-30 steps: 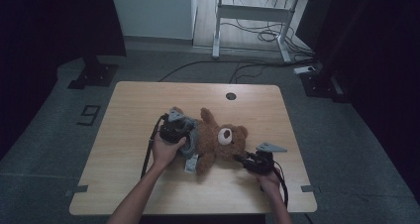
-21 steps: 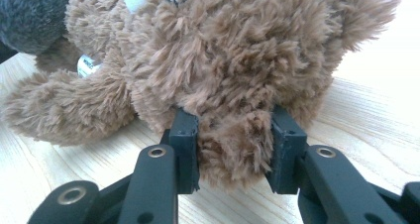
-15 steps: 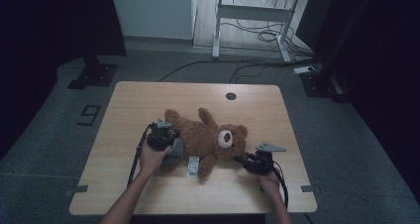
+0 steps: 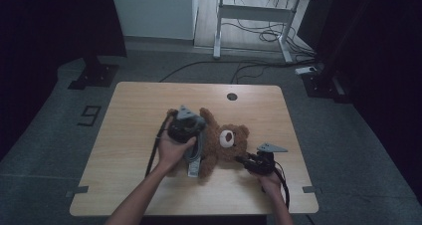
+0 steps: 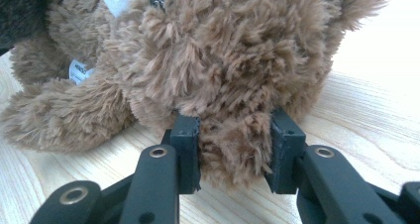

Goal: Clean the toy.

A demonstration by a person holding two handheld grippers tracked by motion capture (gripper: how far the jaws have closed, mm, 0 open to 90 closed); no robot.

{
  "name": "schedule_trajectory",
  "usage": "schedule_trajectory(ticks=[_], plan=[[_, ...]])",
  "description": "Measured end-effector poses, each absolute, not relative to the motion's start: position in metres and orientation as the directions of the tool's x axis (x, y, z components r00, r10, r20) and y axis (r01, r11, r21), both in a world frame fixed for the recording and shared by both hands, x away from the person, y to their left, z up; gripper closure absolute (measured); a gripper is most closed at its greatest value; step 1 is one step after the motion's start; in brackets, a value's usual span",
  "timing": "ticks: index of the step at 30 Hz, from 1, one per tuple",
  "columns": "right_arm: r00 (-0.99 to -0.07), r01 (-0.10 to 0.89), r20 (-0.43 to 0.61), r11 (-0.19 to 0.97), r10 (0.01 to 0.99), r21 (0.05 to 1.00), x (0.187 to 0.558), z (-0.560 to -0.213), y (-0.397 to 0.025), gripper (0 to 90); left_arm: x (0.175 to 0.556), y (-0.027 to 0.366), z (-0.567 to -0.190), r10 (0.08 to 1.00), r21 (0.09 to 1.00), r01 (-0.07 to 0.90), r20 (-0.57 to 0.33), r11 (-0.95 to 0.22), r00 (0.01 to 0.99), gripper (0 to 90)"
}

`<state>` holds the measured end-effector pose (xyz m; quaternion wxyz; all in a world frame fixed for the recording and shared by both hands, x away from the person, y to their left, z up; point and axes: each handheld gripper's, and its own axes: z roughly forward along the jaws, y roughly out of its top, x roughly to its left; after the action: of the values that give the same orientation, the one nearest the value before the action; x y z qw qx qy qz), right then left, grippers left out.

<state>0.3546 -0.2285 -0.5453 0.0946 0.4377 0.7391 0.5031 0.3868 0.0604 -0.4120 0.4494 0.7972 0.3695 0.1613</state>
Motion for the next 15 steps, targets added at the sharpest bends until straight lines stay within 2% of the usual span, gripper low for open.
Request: schedule_trajectory(ticks=[3, 5, 6, 9, 11, 15], plan=[[-0.602, 0.549, 0.298, 0.113, 0.741, 0.828, 0.355, -0.545, -0.229, 64.3, 0.390, 0.029, -0.419, 0.724, 0.830, 0.418, -0.025, -0.369, 0.689, 79.1], [-0.603, 0.549, 0.299, 0.113, 0.739, 0.828, 0.355, -0.545, -0.229, 64.3, 0.394, 0.012, -0.436, 0.729, 0.788, 0.400, 0.089, -0.468, 0.679, 78.9], [-0.604, 0.548, 0.298, 0.114, 0.739, 0.828, 0.355, -0.545, -0.229, 64.3, 0.398, 0.008, -0.446, 0.728, 0.762, 0.410, 0.114, -0.501, 0.676, 78.9], [-0.609, 0.540, 0.282, 0.128, 0.741, 0.832, 0.355, -0.545, -0.229, 64.3, 0.405, 0.012, -0.470, 0.736, 0.754, 0.430, 0.105, -0.498, 0.669, 79.0], [-0.613, 0.539, 0.283, 0.127, 0.738, 0.833, 0.355, -0.544, -0.228, 64.5, 0.406, 0.020, -0.470, 0.742, 0.770, 0.448, 0.050, -0.455, 0.668, 79.1], [-0.618, 0.537, 0.282, 0.133, 0.734, 0.833, 0.355, -0.544, -0.227, 64.5, 0.404, 0.027, -0.464, 0.738, 0.760, 0.440, 0.076, -0.479, 0.671, 79.2]])
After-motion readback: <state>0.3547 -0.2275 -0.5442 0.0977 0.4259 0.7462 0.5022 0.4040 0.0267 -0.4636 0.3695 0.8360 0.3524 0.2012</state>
